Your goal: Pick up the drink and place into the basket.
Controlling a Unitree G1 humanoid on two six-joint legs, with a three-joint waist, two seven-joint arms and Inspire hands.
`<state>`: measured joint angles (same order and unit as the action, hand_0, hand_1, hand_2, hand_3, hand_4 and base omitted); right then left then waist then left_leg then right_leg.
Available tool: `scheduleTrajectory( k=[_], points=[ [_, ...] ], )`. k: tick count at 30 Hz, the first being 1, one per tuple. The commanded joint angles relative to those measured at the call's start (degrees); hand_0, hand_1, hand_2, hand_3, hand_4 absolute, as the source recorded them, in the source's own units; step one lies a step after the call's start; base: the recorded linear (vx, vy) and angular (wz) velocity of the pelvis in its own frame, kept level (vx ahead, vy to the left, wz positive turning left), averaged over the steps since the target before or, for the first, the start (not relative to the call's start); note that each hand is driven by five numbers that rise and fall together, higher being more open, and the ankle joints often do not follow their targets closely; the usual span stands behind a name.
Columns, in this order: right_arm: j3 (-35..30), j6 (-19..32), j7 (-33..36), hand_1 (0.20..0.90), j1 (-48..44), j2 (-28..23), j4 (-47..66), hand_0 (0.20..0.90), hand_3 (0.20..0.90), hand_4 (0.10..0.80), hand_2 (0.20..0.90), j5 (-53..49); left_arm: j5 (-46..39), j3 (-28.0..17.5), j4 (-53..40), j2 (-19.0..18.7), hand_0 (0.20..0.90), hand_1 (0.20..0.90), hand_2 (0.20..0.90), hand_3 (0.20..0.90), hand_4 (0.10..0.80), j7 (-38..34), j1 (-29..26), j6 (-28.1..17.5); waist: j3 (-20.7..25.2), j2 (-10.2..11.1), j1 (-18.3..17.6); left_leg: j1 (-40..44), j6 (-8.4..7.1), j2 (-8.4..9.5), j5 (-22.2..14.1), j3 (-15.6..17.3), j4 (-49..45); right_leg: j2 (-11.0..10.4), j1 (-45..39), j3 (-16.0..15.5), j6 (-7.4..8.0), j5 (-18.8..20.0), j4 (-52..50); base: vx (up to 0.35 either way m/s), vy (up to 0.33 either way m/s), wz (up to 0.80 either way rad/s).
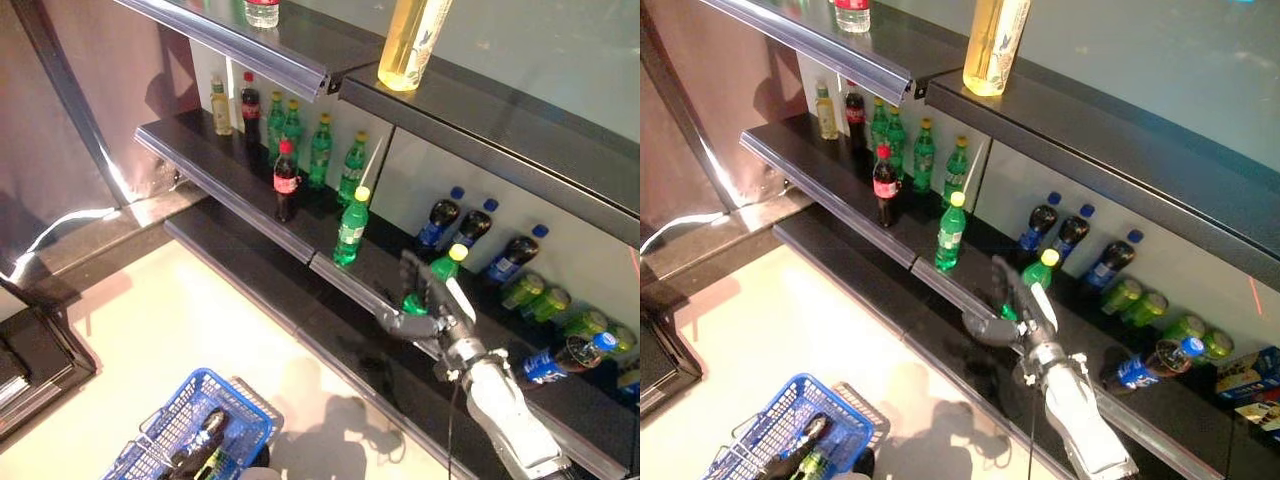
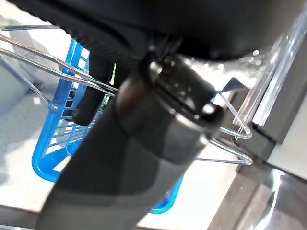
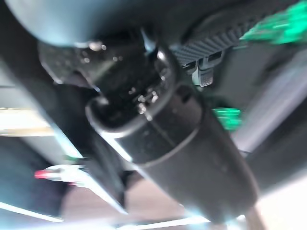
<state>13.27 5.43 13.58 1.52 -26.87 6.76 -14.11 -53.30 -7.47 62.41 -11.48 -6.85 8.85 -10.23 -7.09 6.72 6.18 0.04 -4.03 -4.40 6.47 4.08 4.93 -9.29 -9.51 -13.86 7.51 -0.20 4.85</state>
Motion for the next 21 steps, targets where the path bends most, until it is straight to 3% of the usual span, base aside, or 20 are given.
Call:
scheduleTrajectory(
  k=[1, 10, 21],
  points=[
    [-7.3, 7.77, 11.27, 0.9, -6.24, -1.04, 7.45, 0.9, 0.9, 0.8, 0.9, 2.59, 2.96, 2.71, -3.01, 3.86, 0.3, 0.3, 0.3, 0.2, 0.1, 2.84, -1.6, -3.37, 1.58, -3.09, 0.97, 2.42, 0.22, -1.96, -4.62, -0.46, -3.14, -3.75, 0.5, -1.47, 1.83, 0.42, -5.52, 0.06, 0.08, 0.05],
    [-10.01, 9.23, 23.59, 0.9, -2.39, 0.05, 10.96, 0.9, 0.9, 0.8, 0.9, 9.31, 3.56, 2.75, -4.12, 4.52, 0.3, 0.3, 0.3, 0.2, 0.1, 2.66, 0.08, -3.43, 0.51, -4.43, -0.02, 1.95, 0.39, -1.79, -4.82, -0.39, -3.98, -4.33, 1.84, -1.45, 1.86, 0.09, -7.04, 0.008, 0.011, 0.01],
    [-10.54, 11.17, 29.53, 0.9, 0.76, -0.82, 11.42, 0.9, 0.9, 0.8, 0.9, 10.85, 1.34, 4.88, -5.8, 4.23, 0.3, 0.3, 0.3, 0.2, 0.1, 2.54, 1.21, -3.23, 0.65, -5.15, -1.68, 2.99, 0.43, -1.94, -4.81, 0.7, -3.07, -3.97, 2.4, -0.24, 1.66, -0.08, -7.04, -0.001, -0.002, -0.01]
  ],
)
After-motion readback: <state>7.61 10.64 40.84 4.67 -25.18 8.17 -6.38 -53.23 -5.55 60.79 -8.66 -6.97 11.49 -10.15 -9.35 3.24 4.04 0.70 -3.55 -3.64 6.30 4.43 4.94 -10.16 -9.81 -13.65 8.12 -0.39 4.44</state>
